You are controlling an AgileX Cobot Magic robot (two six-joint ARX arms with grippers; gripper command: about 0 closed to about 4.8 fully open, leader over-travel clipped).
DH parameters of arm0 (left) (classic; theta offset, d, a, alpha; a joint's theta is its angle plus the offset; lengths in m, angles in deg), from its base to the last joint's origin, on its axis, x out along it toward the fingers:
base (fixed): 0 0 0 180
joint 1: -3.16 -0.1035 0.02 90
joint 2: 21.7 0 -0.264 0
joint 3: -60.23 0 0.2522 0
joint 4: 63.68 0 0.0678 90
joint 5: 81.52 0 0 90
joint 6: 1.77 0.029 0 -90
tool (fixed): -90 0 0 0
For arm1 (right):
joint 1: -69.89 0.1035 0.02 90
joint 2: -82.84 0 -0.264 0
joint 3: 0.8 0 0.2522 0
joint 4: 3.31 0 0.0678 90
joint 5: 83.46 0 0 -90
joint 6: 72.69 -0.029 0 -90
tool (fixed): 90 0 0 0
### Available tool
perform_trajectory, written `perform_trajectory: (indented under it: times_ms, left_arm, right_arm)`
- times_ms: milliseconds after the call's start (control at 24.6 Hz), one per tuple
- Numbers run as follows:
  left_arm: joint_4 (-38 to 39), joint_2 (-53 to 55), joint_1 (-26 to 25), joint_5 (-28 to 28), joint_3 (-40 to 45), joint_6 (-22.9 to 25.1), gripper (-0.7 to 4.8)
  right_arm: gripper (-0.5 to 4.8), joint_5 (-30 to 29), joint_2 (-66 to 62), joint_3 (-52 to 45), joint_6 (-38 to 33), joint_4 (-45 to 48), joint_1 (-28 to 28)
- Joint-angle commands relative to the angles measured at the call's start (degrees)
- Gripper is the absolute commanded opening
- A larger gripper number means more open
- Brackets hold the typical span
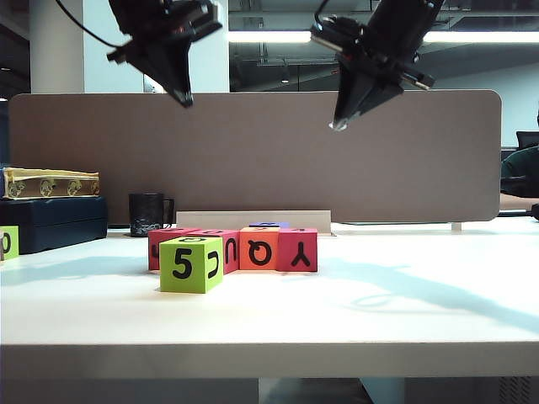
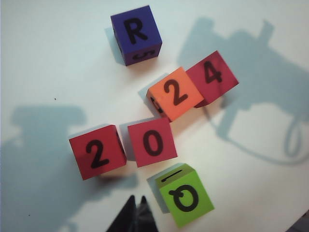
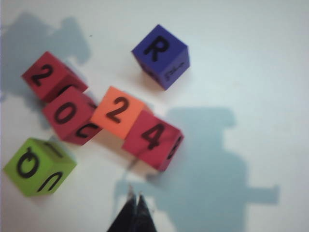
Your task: Select the appropriate blocks from the scattered letter blocks on the table and arrange them in a row to spell out "2024".
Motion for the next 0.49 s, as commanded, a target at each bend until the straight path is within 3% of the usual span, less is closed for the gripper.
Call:
perform_trajectory:
  times_ms: [41,488]
  left_arm:
    - [-0.2,1.5,-0.1,-0.7,-0.1,1.3,-0.06]
    - [-4.4,2.6,-3.3,-7.1,10.9,3.4,-0.06]
  right_arm:
    - [-0.01,-0.8,1.5,0.3,0.7,-0.7,1.2]
    - [-0.02,-1.7,5.4,0.3,0.7,-0.5,4.2]
